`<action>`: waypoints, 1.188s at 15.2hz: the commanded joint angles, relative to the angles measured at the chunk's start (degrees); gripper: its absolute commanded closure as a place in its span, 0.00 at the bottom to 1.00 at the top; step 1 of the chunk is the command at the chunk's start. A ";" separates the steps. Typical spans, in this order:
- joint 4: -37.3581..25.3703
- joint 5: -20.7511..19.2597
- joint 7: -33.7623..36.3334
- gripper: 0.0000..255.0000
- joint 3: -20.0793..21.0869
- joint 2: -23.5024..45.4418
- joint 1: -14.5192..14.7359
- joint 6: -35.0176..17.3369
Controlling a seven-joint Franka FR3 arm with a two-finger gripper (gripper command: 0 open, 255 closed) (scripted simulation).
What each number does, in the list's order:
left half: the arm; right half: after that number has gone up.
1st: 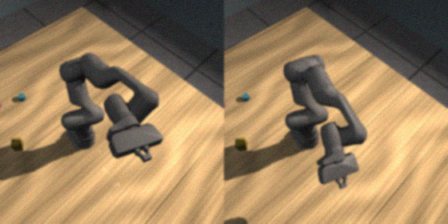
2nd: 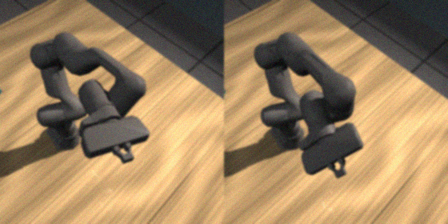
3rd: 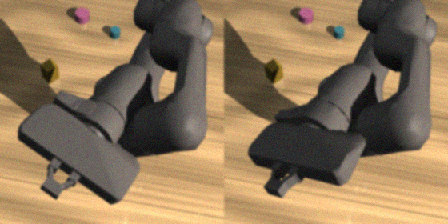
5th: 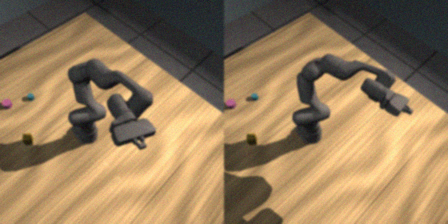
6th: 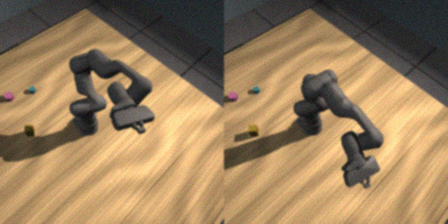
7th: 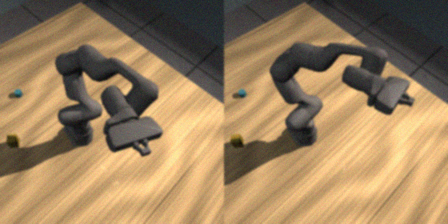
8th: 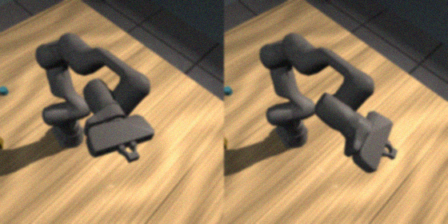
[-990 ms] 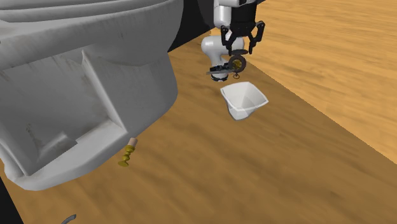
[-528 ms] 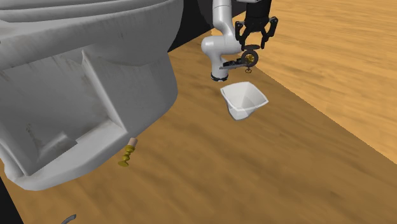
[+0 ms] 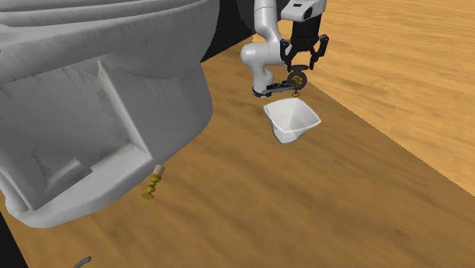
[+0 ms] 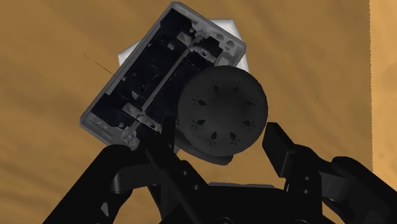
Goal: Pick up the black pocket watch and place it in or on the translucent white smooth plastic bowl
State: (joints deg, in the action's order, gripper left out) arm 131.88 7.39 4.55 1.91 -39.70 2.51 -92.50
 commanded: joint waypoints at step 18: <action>11.61 0.49 -1.11 1.00 0.40 -1.19 0.06 -10.44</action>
State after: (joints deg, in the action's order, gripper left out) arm 143.38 7.89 3.47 2.33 -40.88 2.57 -102.88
